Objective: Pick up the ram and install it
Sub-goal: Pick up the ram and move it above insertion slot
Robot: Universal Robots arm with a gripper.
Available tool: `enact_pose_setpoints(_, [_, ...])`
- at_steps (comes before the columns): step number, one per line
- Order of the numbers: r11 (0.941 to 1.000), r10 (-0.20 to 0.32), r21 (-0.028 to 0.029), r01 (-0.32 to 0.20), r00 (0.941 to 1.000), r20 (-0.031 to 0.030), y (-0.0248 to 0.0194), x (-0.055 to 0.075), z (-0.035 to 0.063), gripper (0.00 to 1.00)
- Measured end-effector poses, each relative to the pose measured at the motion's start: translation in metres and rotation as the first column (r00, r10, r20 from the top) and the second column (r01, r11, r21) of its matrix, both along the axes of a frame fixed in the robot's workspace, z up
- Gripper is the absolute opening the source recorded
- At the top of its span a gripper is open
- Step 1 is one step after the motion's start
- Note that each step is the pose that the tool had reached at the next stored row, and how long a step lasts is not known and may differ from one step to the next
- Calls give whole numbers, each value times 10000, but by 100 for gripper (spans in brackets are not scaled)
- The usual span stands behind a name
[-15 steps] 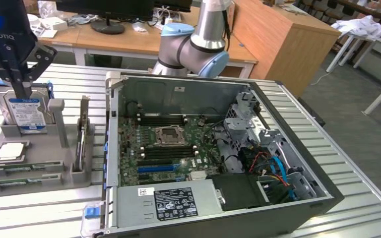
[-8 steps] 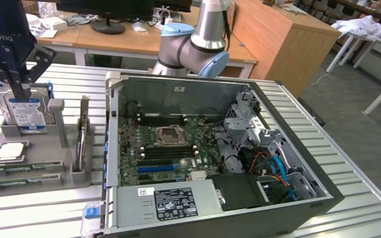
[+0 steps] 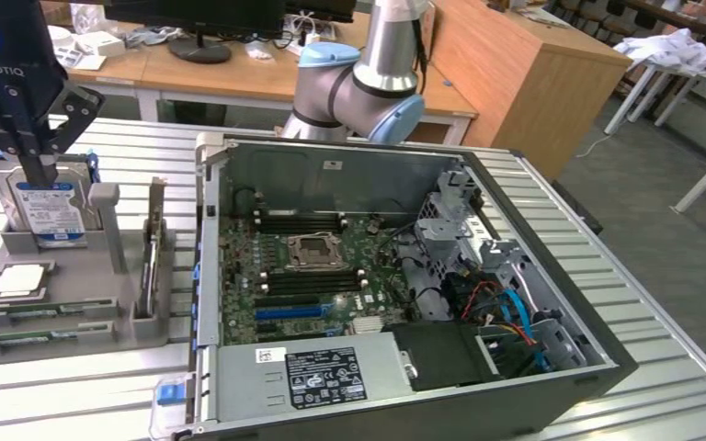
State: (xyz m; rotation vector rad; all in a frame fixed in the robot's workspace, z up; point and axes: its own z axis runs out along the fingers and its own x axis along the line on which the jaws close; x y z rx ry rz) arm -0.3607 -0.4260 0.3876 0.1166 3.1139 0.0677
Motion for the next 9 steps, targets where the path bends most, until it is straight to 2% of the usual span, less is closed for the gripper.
enact_pose_setpoints(9, [10000, 95, 0, -95, 10000, -1, 0, -1, 0, 11])
